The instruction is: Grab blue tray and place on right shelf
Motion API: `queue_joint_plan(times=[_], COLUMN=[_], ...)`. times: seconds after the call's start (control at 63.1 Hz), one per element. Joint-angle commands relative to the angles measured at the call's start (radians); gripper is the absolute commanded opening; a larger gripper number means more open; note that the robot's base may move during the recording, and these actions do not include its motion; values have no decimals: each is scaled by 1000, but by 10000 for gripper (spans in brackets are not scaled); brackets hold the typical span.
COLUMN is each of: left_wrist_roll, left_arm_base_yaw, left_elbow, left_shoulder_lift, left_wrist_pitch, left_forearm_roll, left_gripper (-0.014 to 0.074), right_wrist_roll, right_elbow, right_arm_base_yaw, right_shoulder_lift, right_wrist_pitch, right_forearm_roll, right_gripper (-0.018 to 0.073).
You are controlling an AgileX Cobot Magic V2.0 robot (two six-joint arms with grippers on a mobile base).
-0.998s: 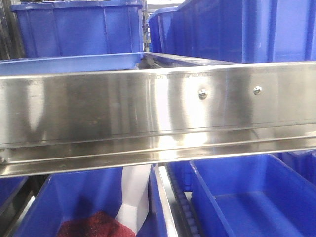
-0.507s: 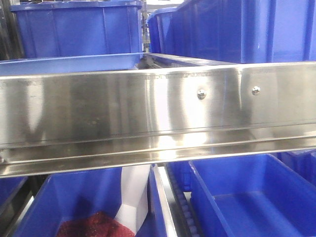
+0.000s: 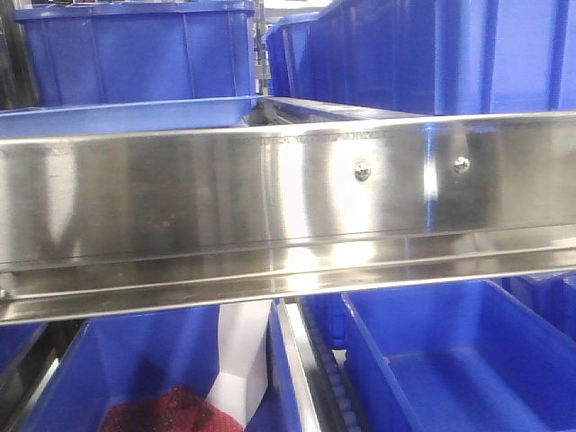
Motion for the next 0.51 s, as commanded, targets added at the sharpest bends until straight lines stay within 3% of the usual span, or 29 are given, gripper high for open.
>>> queue_joint_plan(times=[0.0, 0.079, 0.095, 0.491], left_wrist_roll=[7, 7, 7, 7], left_arm_base_yaw=[-8, -8, -8, -6], left_elbow=[31, 31, 31, 31], left_shoulder_lift=[-12, -10, -10, -10], left_wrist_pitch=[-78, -78, -78, -78], left_forearm_roll=[-2, -2, -2, -2], left_gripper=[-48, -48, -48, -48], right_wrist_roll=[-11, -11, -11, -11], right_elbow=[-20, -20, -20, -20], right_arm_base_yaw=[-9, -9, -9, -9], right_shoulder_lift=[-24, -24, -24, -24], right_wrist_pitch=[-110, -110, -110, -110], right_forearm_roll=[7, 7, 7, 7], right_gripper=[17, 17, 52, 52])
